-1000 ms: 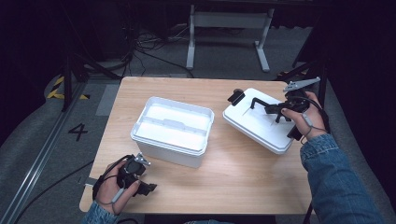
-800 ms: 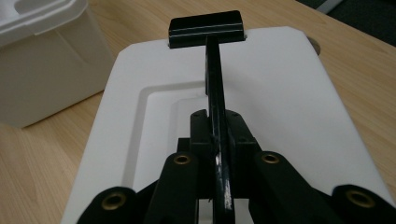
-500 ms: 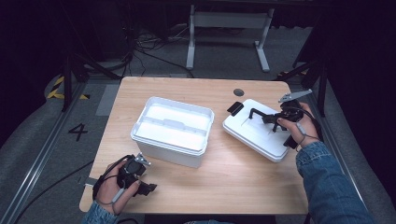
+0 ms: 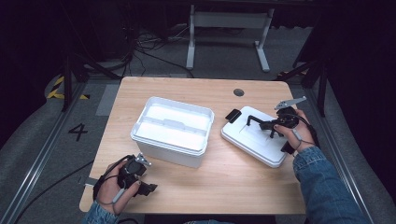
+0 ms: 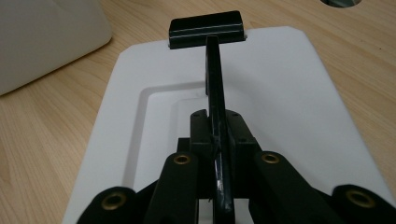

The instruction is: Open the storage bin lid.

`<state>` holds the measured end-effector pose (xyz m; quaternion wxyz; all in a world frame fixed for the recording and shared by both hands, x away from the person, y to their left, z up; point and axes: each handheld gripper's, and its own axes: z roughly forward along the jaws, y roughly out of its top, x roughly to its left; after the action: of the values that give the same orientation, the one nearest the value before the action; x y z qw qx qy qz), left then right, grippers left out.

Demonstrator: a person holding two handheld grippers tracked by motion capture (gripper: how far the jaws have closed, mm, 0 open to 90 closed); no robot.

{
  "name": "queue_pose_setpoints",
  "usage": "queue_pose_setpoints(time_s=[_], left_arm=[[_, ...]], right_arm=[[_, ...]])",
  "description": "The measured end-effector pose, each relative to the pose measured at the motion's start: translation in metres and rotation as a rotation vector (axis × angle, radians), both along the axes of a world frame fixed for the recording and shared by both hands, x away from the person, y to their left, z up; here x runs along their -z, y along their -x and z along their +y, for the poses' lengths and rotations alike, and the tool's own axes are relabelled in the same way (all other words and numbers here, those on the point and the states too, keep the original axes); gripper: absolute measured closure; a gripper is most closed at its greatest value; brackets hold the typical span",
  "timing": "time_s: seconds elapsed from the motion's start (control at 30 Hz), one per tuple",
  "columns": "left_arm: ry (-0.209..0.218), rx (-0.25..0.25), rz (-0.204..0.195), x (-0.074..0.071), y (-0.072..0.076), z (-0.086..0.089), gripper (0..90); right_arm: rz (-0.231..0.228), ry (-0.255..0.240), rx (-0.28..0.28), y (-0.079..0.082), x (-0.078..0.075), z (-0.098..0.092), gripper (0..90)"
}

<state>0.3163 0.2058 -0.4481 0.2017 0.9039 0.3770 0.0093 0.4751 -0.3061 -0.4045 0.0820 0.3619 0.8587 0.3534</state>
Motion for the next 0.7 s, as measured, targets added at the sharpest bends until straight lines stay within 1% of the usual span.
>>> queue_pose_setpoints(time_s=[0.23,0.37,0.47,0.5,0.53,0.6,0.7], left_arm=[[-0.001,0.003,-0.004,0.000,0.000,0.000,24.3],[-0.003,0.002,0.002,0.000,0.000,-0.001,24.3],[-0.007,0.003,0.004,0.000,0.000,-0.001,24.3],[-0.007,0.003,0.004,0.000,0.000,-0.001,24.3],[-0.007,0.004,0.005,0.000,0.000,-0.001,24.3],[-0.007,0.004,0.006,0.000,0.000,-0.001,24.3],[-0.005,0.004,0.003,0.000,-0.001,-0.001,24.3]], right_arm=[[0.020,-0.018,0.009,0.002,0.009,-0.003,84.1],[0.031,-0.023,0.010,0.003,0.013,-0.004,84.0],[0.056,-0.027,0.014,0.003,0.018,-0.006,83.8],[0.056,-0.027,0.014,0.003,0.018,-0.006,83.8],[0.069,-0.027,0.019,0.003,0.021,-0.006,83.6],[0.072,-0.028,0.021,0.003,0.023,-0.007,83.4],[0.090,-0.034,0.036,0.002,0.028,-0.009,82.9]])
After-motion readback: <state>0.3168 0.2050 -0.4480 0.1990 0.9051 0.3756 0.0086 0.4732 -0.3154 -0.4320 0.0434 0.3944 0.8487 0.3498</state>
